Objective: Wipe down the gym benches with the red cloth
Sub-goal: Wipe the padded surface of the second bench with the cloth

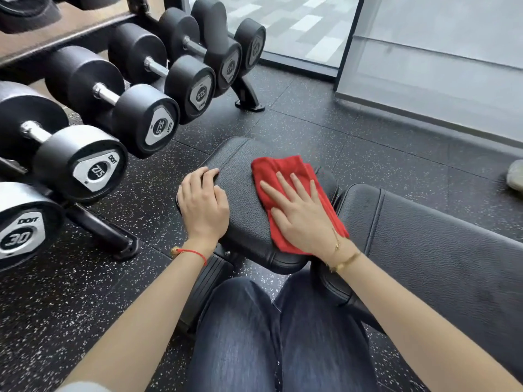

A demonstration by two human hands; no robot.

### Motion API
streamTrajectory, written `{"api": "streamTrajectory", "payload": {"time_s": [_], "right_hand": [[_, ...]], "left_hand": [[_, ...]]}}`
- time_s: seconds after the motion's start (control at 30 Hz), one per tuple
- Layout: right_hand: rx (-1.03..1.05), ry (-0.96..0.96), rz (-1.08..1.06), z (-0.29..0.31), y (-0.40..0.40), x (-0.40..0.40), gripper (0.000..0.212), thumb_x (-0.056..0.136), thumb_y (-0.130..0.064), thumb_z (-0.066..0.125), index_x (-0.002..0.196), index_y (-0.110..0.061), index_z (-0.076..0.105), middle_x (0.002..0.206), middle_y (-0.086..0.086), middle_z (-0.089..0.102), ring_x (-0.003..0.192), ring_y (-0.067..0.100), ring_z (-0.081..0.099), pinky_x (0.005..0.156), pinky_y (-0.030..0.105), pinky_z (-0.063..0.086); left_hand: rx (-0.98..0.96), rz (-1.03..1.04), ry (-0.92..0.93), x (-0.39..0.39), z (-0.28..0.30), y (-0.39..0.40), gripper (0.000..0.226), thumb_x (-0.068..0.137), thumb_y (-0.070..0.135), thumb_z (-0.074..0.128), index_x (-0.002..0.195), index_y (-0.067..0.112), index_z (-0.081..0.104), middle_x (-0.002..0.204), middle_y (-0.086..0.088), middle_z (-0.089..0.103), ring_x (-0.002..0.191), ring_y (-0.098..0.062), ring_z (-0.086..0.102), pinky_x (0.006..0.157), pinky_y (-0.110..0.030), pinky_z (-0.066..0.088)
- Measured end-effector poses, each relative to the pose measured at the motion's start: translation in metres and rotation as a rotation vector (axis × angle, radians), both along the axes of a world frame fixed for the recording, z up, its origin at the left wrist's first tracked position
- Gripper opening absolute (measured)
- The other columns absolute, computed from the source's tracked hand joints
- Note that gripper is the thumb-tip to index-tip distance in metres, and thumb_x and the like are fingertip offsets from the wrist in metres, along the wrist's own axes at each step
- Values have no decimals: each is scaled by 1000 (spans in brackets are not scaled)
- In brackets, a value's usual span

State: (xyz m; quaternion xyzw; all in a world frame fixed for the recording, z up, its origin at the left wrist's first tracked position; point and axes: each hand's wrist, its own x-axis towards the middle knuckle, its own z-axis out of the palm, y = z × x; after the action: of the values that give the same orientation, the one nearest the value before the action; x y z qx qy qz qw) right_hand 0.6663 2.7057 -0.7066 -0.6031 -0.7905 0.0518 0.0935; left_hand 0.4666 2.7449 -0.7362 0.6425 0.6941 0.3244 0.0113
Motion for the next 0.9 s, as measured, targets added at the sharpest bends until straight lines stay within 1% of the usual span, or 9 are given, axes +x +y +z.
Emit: {"api": "streamTrajectory", "payload": {"time_s": [0.07, 0.17, 0.3, 0.4, 0.47, 0.57, 0.7, 0.77, 0.9], "right_hand": [[-13, 3, 46, -2, -16, 1, 57, 96, -42, 29, 152, -45, 17, 163, -7, 12, 152, 23, 5, 121, 51, -2], [-53, 15, 53, 2, -1, -2, 55, 100, -39, 32, 152, -45, 16, 164, -8, 10, 152, 21, 3, 122, 49, -6], [-64, -17, 36, 4, 42, -30, 55, 100, -38, 31, 153, -43, 15, 164, -5, 8, 152, 23, 4, 121, 50, -3], [-77, 0, 58, 5, 60, -59, 55, 100, -38, 30, 153, -41, 16, 164, -4, 8, 152, 25, 4, 121, 52, -4], [-74, 4, 68, 6, 61, -73, 55, 100, -37, 30, 153, -41, 16, 164, -3, 8, 152, 25, 4, 121, 52, -4], [-62, 0, 145, 6, 39, -83, 57, 98, -36, 33, 153, -42, 16, 164, -3, 9, 152, 25, 5, 121, 52, -3], [9, -13, 298, -3, -11, -70, 59, 95, -38, 36, 152, -42, 18, 163, -6, 16, 151, 23, 10, 122, 50, 1], [5, 14, 240, -3, -10, -47, 57, 97, -39, 36, 151, -45, 20, 162, -10, 17, 151, 20, 11, 123, 47, 2], [-37, 25, -8, 3, 36, -10, 53, 100, -38, 34, 151, -44, 21, 163, -8, 13, 152, 20, 7, 123, 45, -1]], "left_hand": [[-3, -6, -1, 0, 1, -1, 42, 93, 20, 41, 132, 17, 57, 141, -3, 52, 133, -26, 42, 115, -43, 28], [-14, -48, -52, -3, 5, -2, 53, 90, 21, 34, 141, 14, 48, 143, -5, 51, 135, -26, 40, 116, -42, 26], [-36, -224, -283, -19, 10, -5, 65, 90, 16, 31, 155, 13, 27, 146, -10, 47, 135, -25, 39, 119, -42, 24], [-51, -284, -391, -33, 13, -6, 65, 92, 16, 31, 157, 13, 21, 154, -13, 37, 142, -23, 34, 121, -40, 23], [-46, -264, -374, -38, 15, -6, 62, 94, 18, 31, 156, 11, 23, 156, -12, 34, 144, -23, 31, 123, -38, 19], [11, -216, -303, -37, 20, -4, 54, 96, 18, 31, 148, 4, 37, 152, -13, 39, 142, -24, 33, 121, -33, 18], [38, -239, -189, -31, 22, -1, 48, 98, 19, 33, 141, 2, 46, 146, -16, 45, 139, -28, 38, 119, -39, 24], [25, -263, -135, -26, 23, 2, 47, 98, 19, 34, 139, 2, 48, 145, -17, 47, 137, -30, 40, 118, -41, 26], [-4, -279, -106, -12, 22, 5, 45, 99, 18, 36, 139, 2, 47, 144, -16, 48, 135, -30, 42, 117, -43, 29]]}}
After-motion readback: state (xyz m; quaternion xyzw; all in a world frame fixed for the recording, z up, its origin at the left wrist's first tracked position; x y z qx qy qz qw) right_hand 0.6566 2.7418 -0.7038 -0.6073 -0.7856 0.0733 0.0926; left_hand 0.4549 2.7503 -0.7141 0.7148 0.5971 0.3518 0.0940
